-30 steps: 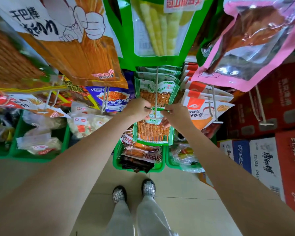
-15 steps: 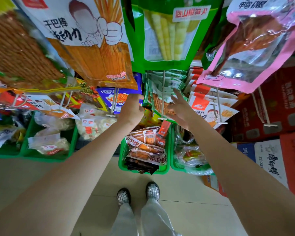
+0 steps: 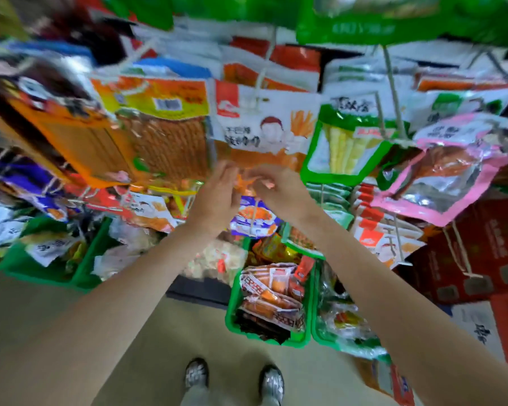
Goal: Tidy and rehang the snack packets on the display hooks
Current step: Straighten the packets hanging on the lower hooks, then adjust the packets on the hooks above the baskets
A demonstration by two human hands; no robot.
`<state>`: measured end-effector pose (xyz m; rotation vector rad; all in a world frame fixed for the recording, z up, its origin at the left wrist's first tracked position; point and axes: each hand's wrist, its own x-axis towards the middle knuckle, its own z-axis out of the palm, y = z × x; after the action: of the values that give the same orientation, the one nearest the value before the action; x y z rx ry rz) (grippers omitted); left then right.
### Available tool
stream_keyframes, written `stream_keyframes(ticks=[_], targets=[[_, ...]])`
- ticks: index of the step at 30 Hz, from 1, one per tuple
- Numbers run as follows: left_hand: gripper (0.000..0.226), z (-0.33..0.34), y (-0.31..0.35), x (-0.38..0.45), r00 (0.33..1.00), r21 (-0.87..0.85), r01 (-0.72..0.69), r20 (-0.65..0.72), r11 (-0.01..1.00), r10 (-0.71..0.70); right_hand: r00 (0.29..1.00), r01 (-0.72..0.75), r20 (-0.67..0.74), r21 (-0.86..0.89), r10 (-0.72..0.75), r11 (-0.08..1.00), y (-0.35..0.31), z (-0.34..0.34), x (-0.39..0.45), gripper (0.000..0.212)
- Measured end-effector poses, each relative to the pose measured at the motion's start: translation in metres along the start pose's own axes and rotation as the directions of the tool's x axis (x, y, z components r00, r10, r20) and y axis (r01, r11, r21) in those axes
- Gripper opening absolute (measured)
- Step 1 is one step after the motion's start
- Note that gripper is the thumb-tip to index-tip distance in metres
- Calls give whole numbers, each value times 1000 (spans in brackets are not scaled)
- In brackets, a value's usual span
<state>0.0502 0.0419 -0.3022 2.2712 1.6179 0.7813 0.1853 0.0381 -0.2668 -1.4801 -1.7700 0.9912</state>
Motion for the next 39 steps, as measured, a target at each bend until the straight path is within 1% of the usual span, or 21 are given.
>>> stream_keyframes(ticks=[2,4,5,6,8,9,10,12,16,20,22,24,26,28,31,33,34,35,36,38,39], targets=[[39,-37,-23,-1,999,-20,0,-52,1000,-1,998,55,-5,-6,-55,998,-26,20,19,44],[40,-72,-46,-3,993,9,-1,-115,1000,2,998,42,-44,4,-42,999,-49,42,36,61],[39,-87,-58,-4,990,25,6,-144,1000,-3,996,14,-86,47,-10,999,-59,50,42,63],[38,-101,-69,-4,986,28,17,-168,999,-12,988,-31,-149,111,47,993,-66,56,49,60],[37,-124,-86,-2,978,-13,51,-204,999,-52,948,-111,-263,259,180,959,-77,62,56,43],[35,-134,-91,-1,975,-39,59,-213,997,-66,933,-134,-288,282,216,950,-81,64,58,36],[34,-142,-94,1,975,-56,56,-213,997,-66,932,-141,-293,247,213,959,-83,65,60,30],[34,-153,-97,4,978,-57,23,-204,998,-34,950,-130,-263,154,168,979,-89,66,59,13],[33,-164,-95,11,976,-3,-107,-192,994,104,955,-106,-274,34,111,994,-102,67,53,44],[30,-172,-79,16,937,-18,-253,-255,967,240,983,-39,-179,-60,27,997,-122,61,37,46],[32,-177,-68,17,908,-70,-303,-324,950,265,994,4,-110,-62,-10,998,-128,52,23,39],[30,-180,-58,17,883,-145,-327,-399,934,247,998,34,-55,-29,-35,999,-132,37,5,35],[25,-178,-48,13,866,-154,-366,-417,918,275,999,47,-19,20,-46,999,-134,22,-13,33],[24,-167,-39,4,866,-138,-416,-362,899,345,1000,23,4,66,-23,998,-128,9,-29,31],[28,-142,-30,-9,915,-208,-392,-187,896,357,996,-73,47,57,70,996,-101,-3,-51,20],[21,-123,-22,-13,955,-309,-278,16,910,297,984,-164,73,35,161,986,-72,-11,-65,24],[10,-111,-19,-13,955,-347,-199,140,917,260,976,-204,86,18,202,979,-57,-15,-72,24],[4,-98,-13,-14,937,-357,-135,256,924,236,967,-234,97,-14,235,972,-43,-20,-80,25],[11,-86,-6,-16,914,-348,-94,341,933,220,960,-254,106,-63,260,965,-29,-25,-87,30],[13,-60,16,-19,872,-336,-50,444,940,205,947,-294,89,-147,309,944,-2,-41,-100,43],[11,-47,30,-20,857,-335,-47,470,941,210,939,-322,69,-175,338,930,13,-51,-107,43]])
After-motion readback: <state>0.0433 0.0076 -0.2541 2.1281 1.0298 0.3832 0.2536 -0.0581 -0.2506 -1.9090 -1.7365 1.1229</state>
